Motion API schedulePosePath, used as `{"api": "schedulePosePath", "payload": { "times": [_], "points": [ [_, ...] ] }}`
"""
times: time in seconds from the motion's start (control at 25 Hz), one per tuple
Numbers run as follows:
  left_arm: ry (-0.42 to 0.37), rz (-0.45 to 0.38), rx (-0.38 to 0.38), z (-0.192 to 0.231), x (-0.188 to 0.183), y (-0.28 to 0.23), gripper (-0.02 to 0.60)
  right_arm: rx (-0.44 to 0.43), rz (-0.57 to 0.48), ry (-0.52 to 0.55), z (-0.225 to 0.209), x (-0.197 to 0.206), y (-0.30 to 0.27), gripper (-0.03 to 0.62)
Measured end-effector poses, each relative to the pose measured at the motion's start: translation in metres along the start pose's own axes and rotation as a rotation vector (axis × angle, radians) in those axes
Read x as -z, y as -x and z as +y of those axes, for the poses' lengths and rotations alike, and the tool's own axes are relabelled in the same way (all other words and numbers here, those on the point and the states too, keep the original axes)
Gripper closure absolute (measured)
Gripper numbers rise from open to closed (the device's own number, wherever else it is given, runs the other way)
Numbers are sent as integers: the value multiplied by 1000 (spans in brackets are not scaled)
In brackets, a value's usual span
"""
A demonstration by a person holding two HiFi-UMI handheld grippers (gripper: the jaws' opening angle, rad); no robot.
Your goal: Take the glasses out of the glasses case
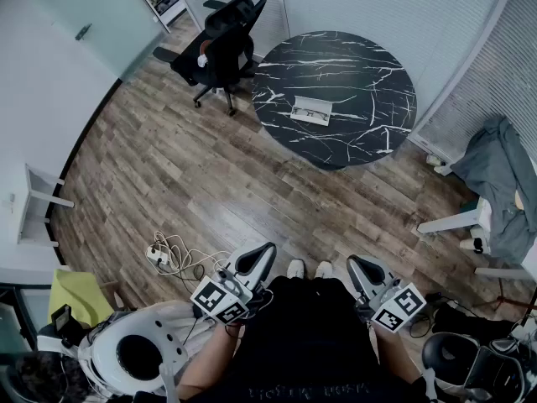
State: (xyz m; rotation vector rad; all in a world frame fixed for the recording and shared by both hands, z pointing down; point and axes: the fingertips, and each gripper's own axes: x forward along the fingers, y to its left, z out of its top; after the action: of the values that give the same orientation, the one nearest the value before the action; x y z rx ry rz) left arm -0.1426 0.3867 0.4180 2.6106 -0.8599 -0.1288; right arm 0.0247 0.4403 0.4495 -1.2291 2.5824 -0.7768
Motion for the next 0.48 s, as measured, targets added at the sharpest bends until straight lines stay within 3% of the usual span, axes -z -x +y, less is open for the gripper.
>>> {"api": "schedulePosePath", "payload": {
  "times": [0.16,0.48],
  "points": [
    [-10,1,14,-17,3,-3,563,-45,13,75,12,2,12,565],
    [-27,-16,19,-33,11,-5,563,-84,-22,113,16,0,32,565]
  ]
}}
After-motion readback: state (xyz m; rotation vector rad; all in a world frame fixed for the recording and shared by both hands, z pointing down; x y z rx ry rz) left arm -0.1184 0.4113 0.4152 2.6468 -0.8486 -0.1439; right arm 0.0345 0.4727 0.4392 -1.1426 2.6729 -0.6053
